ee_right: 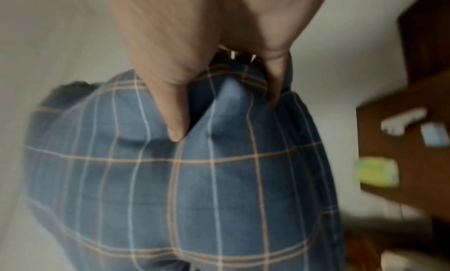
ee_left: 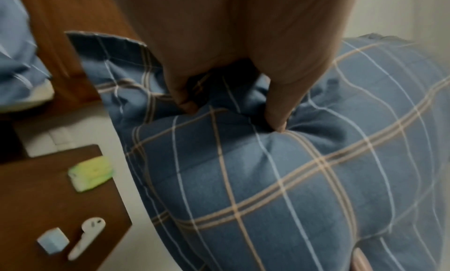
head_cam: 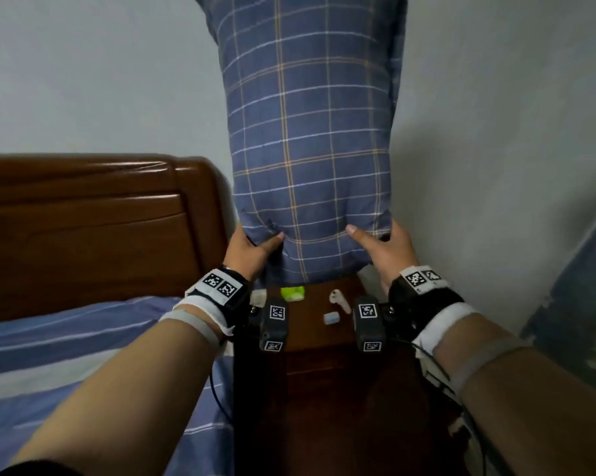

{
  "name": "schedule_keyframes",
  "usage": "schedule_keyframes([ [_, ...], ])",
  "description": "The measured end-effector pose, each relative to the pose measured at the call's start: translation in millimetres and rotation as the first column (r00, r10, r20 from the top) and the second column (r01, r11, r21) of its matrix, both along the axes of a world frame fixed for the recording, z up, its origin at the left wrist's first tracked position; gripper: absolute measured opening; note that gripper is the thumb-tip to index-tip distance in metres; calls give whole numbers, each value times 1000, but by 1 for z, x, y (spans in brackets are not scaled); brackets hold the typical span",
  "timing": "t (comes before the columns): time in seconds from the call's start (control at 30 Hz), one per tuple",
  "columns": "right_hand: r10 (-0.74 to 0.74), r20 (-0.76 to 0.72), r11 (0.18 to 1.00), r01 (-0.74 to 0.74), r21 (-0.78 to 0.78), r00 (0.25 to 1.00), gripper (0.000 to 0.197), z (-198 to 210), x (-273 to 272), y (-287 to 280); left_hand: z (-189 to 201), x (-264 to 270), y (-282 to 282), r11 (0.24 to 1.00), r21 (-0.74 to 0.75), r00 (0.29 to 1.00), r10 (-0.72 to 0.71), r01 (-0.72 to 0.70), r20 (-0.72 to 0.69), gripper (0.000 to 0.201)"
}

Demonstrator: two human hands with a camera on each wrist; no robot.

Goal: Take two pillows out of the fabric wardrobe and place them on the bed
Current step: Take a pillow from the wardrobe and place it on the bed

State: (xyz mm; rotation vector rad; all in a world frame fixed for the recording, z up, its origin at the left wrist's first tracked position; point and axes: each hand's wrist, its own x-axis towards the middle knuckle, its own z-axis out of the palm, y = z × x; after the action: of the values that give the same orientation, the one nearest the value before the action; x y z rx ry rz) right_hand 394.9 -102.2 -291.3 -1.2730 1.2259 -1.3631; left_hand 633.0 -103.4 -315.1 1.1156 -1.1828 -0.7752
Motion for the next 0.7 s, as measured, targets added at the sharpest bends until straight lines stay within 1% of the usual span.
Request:
schedule_keyframes([
  [0.03, 58, -2, 998, -58, 6, 998, 34, -2, 20, -10, -7, 20, -3, 999, 24, 999, 44, -44, -16, 58],
  [0.1, 128, -32, 992, -127, 10, 991, 26, -14, 56, -36, -22, 55, -6, 989, 73, 990, 130, -126, -52, 59],
  [0.17, 173, -66, 985, -172, 12, 983, 23, -37, 93, -74, -41, 88, -13, 968, 120, 970, 230, -219, -82, 60],
  [0.23, 228, -109, 974, -228, 19, 967, 31, -61, 131, -114, -59, 117, -20, 932, 175, 934, 339, -317, -113, 64],
  [0.3, 331, -172, 943, -330, 35, 928, 15, -82, 170, -149, -79, 144, -26, 880, 239, 889, 444, -410, -112, 72],
  [0.33, 379, -193, 925, -374, 63, 905, 20, -83, 188, -159, -89, 156, -29, 846, 275, 863, 496, -456, -97, 74],
  [0.4, 447, -223, 894, -433, 110, 866, 36, -95, 223, -185, -111, 180, -31, 773, 349, 811, 582, -530, -57, 79],
  [0.43, 493, -248, 870, -478, 123, 834, 38, -101, 240, -198, -122, 189, -31, 734, 378, 780, 624, -564, -47, 80],
  [0.5, 575, -300, 816, -562, 138, 761, 33, -112, 274, -218, -143, 204, -29, 668, 407, 716, 697, -623, -47, 81],
  [0.57, 634, -336, 769, -612, 184, 697, 39, -130, 309, -235, -156, 212, -24, 615, 436, 655, 752, -656, -75, 78],
  [0.63, 705, -394, 698, -675, 238, 590, 43, -149, 343, -246, -171, 221, -20, 567, 481, 595, 796, -669, -111, 71],
  [0.7, 761, -439, 623, -729, 286, 478, 38, -152, 375, -246, -189, 232, -17, 516, 539, 528, 836, -666, -148, 67],
])
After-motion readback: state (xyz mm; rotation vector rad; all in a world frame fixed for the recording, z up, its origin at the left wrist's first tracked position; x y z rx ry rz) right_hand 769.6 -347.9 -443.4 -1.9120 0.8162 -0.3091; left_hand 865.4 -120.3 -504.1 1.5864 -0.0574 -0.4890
